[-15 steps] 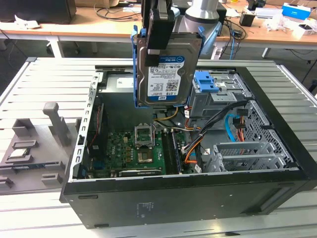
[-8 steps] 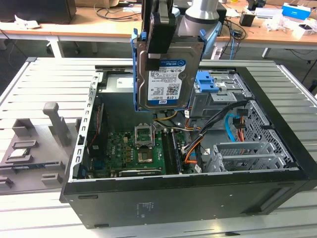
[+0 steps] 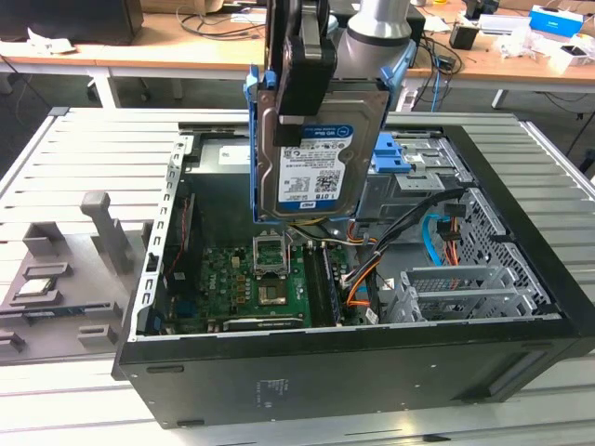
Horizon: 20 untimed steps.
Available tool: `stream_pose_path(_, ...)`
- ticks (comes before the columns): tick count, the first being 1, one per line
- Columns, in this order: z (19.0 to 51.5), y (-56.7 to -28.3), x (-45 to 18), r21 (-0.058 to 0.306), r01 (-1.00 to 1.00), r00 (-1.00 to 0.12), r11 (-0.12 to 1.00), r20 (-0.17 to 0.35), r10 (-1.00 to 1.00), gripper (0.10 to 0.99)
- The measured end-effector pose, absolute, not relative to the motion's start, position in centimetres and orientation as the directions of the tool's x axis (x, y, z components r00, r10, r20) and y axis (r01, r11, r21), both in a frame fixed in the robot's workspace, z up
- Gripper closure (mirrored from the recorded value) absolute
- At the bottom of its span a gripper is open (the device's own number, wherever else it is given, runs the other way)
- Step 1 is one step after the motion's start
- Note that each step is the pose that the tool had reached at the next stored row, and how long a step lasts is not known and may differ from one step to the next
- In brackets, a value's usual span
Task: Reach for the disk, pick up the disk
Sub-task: 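Pick up the disk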
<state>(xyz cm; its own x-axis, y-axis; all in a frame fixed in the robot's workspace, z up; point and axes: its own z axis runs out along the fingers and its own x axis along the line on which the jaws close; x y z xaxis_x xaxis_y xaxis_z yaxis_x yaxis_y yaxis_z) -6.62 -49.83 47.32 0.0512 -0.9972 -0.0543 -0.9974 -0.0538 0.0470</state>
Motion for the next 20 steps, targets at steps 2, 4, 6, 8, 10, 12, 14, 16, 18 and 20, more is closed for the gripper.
stream_pose_path(2, 47.3, -50.4, -6.6, 0.047, -0.997, 0.051, -0.054, -0.054, -0.997, 0.718)
stream_pose_path(4, 47.3, -51.0, -6.6, 0.047, -0.997, 0.051, -0.054, -0.054, -0.997, 0.718)
stream_pose_path(6, 47.3, -51.3, -6.6, 0.047, -0.997, 0.051, -0.054, -0.054, -0.997, 0.718)
stream_pose_path(8, 47.3, -51.8, -6.6, 0.047, -0.997, 0.051, -0.054, -0.054, -0.997, 0.718)
stream_pose_path(10, 47.3, -52.2, -6.6, 0.047, -0.997, 0.051, -0.054, -0.054, -0.997, 0.718)
stream_pose_path(12, 47.3, -52.5, -6.6, 0.047, -0.997, 0.051, -0.054, -0.054, -0.997, 0.718)
stream_pose_path(14, 47.3, -52.9, -6.6, 0.047, -0.997, 0.051, -0.054, -0.054, -0.997, 0.718)
stream_pose_path(16, 47.3, -53.4, -6.6, 0.047, -0.997, 0.051, -0.054, -0.054, -0.997, 0.718)
stream_pose_path(18, 47.3, -53.8, -6.6, 0.047, -0.997, 0.051, -0.054, -0.054, -0.997, 0.718)
stream_pose_path(20, 47.3, -54.1, -6.6, 0.047, -0.997, 0.051, -0.054, -0.054, -0.997, 0.718)
